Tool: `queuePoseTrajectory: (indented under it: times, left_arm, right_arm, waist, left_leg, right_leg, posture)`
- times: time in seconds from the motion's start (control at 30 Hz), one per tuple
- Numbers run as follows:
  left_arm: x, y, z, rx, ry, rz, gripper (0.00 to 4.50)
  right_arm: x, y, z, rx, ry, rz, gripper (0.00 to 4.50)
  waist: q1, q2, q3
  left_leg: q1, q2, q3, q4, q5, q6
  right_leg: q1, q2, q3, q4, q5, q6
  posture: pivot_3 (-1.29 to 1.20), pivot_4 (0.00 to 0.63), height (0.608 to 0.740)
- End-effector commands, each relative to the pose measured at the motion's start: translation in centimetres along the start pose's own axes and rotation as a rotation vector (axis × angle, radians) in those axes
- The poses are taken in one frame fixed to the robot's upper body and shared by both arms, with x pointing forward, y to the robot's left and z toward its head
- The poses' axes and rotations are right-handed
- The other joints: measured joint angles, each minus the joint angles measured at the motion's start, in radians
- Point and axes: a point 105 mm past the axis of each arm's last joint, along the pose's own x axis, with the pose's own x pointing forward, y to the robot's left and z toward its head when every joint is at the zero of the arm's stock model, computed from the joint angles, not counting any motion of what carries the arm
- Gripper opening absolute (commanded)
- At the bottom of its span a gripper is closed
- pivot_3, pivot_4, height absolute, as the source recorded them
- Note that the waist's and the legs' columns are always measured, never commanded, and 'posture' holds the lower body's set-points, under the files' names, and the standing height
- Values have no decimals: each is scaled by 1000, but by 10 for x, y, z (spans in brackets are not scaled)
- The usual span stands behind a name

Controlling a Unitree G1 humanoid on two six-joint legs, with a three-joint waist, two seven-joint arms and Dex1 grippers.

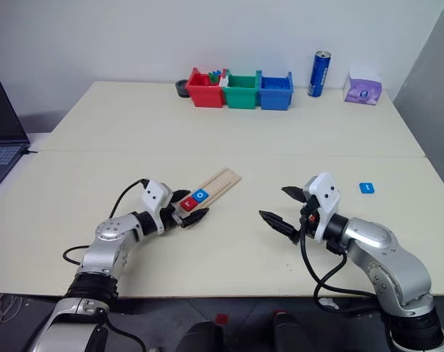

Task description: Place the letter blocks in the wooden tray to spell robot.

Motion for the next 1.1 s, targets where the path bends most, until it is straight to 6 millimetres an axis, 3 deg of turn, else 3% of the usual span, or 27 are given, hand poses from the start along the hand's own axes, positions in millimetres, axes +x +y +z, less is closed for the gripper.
queuePoseTrajectory:
  times: [0.03,0.17,0.47,0.77,0.9,1.1]
  left_arm:
    - [2,-2,-4,-5,11,-18,4316]
    - [1,0,-2,-12,2,-25,3390]
    - [1,-3,-2,30,-3,-54,3396]
    - [-5,-70,20,224,-52,-492,3396]
    - [-9,-82,19,267,-45,-614,3396]
    - [-9,-81,13,308,-27,-681,3396]
  right_arm:
    - [-3,3,12,-30,-41,0,4489]
    - [-2,3,13,-26,-45,-2,4500]
    - [-3,7,13,-33,-48,16,4500]
    - [-18,24,7,-129,-3,204,4500]
    - [-24,28,-1,-148,27,257,4500]
    - [-29,34,-5,-154,36,310,4500]
  waist:
    - [0,0,0]
    - [0,0,0]
    - [0,0,0]
    - [0,0,0]
    - [0,0,0]
    - [-1,0,0]
  left_leg:
    - [0,0,0,0,0,0]
    - [0,0,0,0,0,0]
    - [0,0,0,0,0,0]
    - [-1,0,0,0,0,0]
    - [0,0,1,0,0,0]
    - [0,1,1,0,0,0]
  right_leg:
    - [0,0,0,0,0,0]
    - [0,0,0,0,0,0]
    - [0,0,0,0,0,0]
    - [0,0,0,-1,0,0]
    - [0,1,-1,0,-2,4]
    - [0,1,-1,0,-3,4]
  posture:
    - [0,150,740]
    - [0,150,740]
    - [0,150,740]
    - [0,150,740]
    - [0,150,740]
    - [0,150,740]
